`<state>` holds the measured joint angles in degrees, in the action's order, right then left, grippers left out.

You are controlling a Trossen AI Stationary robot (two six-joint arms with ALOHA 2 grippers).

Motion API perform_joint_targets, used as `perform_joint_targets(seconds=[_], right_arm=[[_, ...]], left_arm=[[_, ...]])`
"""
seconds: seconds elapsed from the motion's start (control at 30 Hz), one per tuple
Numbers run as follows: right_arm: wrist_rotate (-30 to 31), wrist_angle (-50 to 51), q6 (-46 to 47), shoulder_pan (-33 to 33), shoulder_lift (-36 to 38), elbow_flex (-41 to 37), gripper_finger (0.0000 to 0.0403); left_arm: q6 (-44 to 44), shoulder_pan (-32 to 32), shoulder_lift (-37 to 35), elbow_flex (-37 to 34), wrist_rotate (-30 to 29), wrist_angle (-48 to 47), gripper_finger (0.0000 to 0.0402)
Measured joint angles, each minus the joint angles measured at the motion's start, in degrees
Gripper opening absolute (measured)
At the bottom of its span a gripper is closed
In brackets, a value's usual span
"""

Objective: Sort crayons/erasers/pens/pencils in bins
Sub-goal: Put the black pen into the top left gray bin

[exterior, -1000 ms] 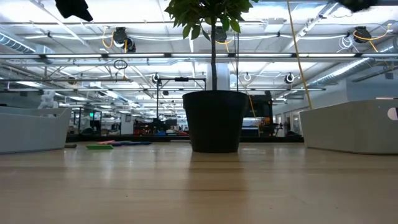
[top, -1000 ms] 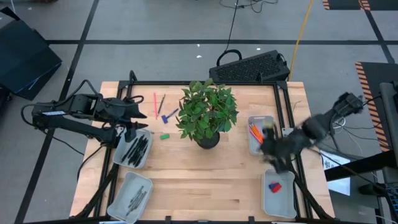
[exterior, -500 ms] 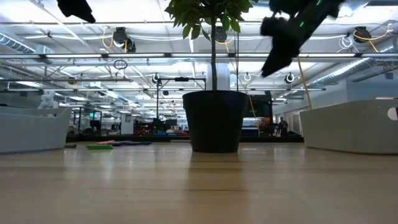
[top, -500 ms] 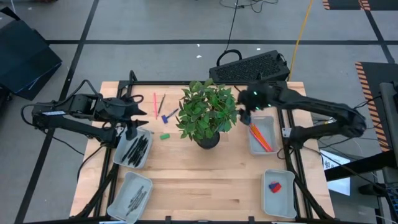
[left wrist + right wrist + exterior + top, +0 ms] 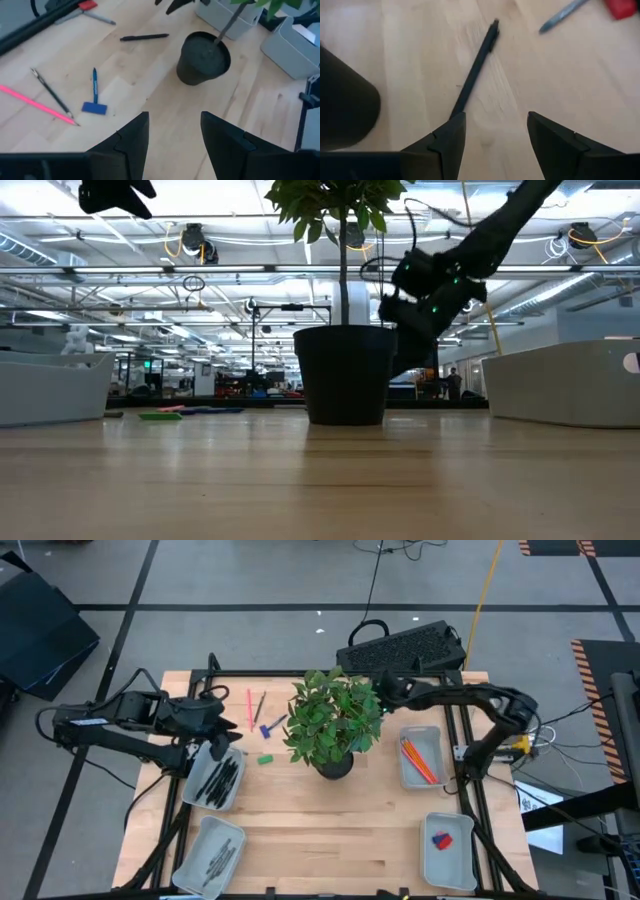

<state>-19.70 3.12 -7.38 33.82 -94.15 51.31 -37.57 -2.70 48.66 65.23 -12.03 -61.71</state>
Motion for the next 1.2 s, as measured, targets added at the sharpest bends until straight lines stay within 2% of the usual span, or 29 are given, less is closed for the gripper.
perform_joint_targets(seconds=[0.27, 0.47, 0.67, 0.83, 0.97, 1.2], right_arm=[[0.32, -4.99, -4.16, -3.86, -5.49, 0.02, 0.0203], [4.14, -5.14, -5.48, -7.18, -8.37, 0.04, 0.0203], [9.32, -6.01, -4.19, -9.57, -10.15, 0.1, 0.0196], [10.76, -7.16, -1.92, -9.68, -10.74, 0.17, 0.0154], [11.1, -7.78, 0.1, -9.68, -10.84, 0.17, 0.011], [13.6, -7.48, 1.7, -10.29, -10.89, 0.15, 0.004]], left_arm=[[2.41, 0.11, 2.89, 0.02, -0.03, 6.69, 0.0182], [8.62, 0.1, 6.03, 0.0, -0.67, 14.1, 0.0182], [13.11, 0.97, 7.09, 0.02, -4.75, 24.55, 0.0182], [13.09, 4.08, 4.51, 0.0, -4.86, 29.51, 0.0182], [13.31, 6.53, -0.02, 0.0, -7.81, 26.99, 0.0182], [12.23, 11.98, -5.02, 0.0, -8.88, 22.26, 0.0181]])
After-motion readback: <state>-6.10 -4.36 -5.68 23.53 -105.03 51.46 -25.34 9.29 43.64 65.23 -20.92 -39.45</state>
